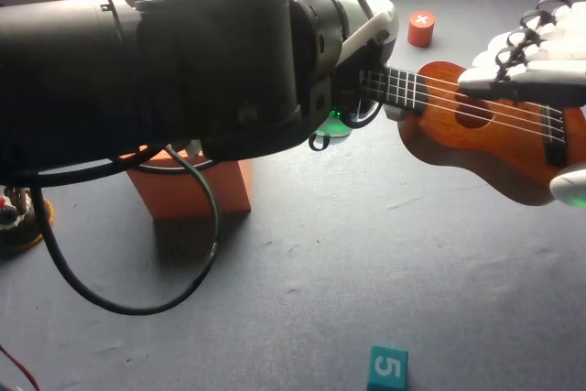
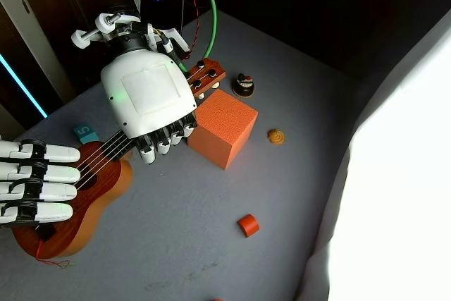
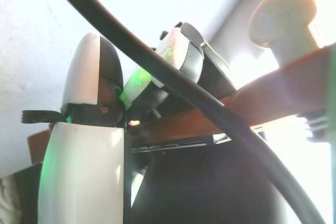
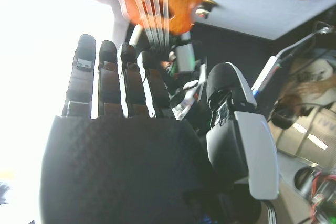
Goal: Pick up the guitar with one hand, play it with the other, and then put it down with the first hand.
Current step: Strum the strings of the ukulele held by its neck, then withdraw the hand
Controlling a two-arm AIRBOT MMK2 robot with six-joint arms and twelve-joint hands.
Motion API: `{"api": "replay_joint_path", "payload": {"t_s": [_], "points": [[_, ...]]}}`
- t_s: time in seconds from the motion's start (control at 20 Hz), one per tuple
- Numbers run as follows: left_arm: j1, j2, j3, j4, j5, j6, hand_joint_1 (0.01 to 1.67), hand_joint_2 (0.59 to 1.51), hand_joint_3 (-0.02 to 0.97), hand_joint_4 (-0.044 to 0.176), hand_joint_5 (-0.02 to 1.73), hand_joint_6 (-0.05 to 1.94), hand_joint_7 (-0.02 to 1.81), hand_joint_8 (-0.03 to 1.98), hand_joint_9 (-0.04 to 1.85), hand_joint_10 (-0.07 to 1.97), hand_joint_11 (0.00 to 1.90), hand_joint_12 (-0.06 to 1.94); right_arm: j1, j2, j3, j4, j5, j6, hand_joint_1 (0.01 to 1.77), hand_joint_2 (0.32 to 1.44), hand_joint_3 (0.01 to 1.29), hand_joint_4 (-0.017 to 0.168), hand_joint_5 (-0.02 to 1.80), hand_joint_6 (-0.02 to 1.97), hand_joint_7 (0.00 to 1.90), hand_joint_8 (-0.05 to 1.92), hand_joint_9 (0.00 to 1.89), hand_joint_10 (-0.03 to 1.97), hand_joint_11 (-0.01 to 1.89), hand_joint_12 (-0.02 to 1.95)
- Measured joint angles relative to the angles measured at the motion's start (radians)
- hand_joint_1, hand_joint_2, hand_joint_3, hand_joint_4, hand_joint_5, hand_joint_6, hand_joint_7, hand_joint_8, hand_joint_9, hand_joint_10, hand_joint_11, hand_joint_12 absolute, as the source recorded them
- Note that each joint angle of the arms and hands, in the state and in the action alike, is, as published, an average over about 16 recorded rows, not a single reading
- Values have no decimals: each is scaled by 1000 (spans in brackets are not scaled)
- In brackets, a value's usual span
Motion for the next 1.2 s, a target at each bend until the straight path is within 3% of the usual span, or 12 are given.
{"api": "replay_joint_path", "payload": {"t_s": [0.75,1.2], "points": [[-13,3,-3,-11,6,23,1422,1101,-16,-2,1178,1857,1272,1981,1372,1897,1407,1937,-66,-36,5,-7,36,-38,174,1340,16,1,84,25,77,-16,21,139,20,437],[-14,5,-4,-12,8,26,1423,1101,-15,-2,1178,1848,1268,1980,1373,1898,1407,1937,-53,-16,-19,-43,84,-41,182,1338,17,4,87,292,108,-19,19,160,18,360]]}}
